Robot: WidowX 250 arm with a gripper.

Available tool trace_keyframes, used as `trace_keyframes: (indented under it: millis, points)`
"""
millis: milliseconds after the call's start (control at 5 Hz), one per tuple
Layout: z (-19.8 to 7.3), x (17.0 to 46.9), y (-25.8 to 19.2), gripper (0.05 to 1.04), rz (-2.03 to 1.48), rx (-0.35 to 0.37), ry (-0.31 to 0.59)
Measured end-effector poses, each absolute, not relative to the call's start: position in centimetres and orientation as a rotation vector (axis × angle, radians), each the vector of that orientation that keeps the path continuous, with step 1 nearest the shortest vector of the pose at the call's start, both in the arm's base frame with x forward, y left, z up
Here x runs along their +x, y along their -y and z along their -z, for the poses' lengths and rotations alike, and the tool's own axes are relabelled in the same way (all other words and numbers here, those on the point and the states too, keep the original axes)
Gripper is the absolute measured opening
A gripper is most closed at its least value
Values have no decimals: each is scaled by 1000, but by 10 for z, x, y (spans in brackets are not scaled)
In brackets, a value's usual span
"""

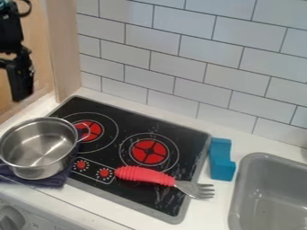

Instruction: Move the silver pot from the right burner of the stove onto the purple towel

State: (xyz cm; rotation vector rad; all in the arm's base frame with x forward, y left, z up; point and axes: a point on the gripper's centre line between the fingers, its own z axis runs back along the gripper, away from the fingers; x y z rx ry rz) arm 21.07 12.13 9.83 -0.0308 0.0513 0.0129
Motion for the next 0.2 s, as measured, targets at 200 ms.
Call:
trace_keyframes:
  millis: [200]
  points:
    - [-100,212,-122,999,-13,-28,-46]
